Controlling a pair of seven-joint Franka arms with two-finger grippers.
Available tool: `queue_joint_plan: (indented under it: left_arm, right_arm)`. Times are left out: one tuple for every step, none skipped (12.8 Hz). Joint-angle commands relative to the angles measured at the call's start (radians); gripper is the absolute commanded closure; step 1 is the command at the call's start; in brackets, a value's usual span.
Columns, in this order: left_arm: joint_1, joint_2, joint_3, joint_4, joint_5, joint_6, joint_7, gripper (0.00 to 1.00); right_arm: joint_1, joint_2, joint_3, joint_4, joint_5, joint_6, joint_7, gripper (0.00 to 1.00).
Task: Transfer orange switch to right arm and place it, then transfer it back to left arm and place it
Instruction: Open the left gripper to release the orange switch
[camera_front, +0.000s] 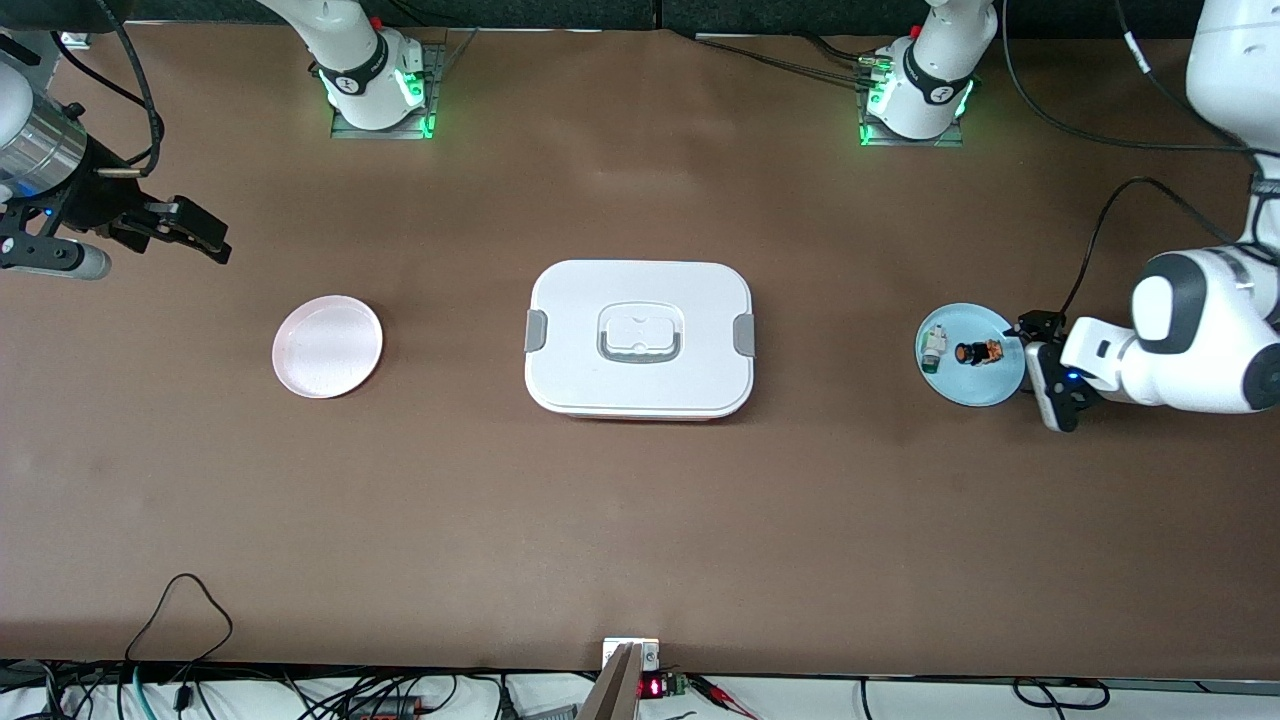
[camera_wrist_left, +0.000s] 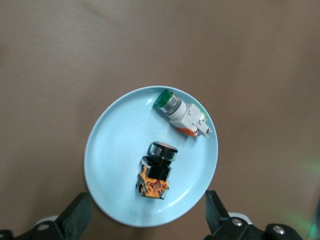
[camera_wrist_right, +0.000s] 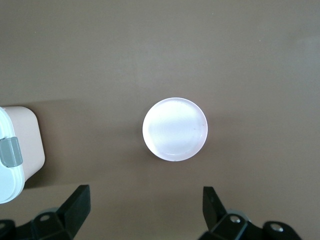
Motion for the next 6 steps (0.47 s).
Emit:
queue_joint_plan:
  left_arm:
    - [0.0, -0.009, -0.008, 0.102, 0.024, -0.081, -0.111, 0.0]
    - [-0.002, -0.015, -0.009, 0.139, 0.024, -0.096, -0.137, 0.0]
    - [-0.002, -0.027, -0.009, 0.161, 0.025, -0.097, -0.15, 0.0]
    - [-0.009, -0.039, -0.011, 0.184, 0.033, -0.098, -0.152, 0.0]
    - [-0.023, -0.051, -0.011, 0.202, 0.069, -0.098, -0.153, 0.0]
    - [-0.025, -0.056, -0.016, 0.222, 0.079, -0.103, -0.153, 0.0]
  right_arm:
    - [0.001, 0.01, 0.0, 0.024, 0.01, -0.011, 0.013, 0.01]
    - [0.001, 0.01, 0.0, 0.024, 0.01, -0.01, 0.013, 0.01]
    - [0.001, 0.01, -0.001, 0.025, 0.01, -0.01, 0.013, 0.01]
    - [-0.002, 0.01, -0.001, 0.025, 0.01, -0.007, 0.012, 0.01]
    - [-0.002, 0.01, -0.003, 0.025, 0.01, -0.007, 0.01, 0.01]
    - [-0.002, 0.008, -0.003, 0.025, 0.01, -0.007, 0.012, 0.01]
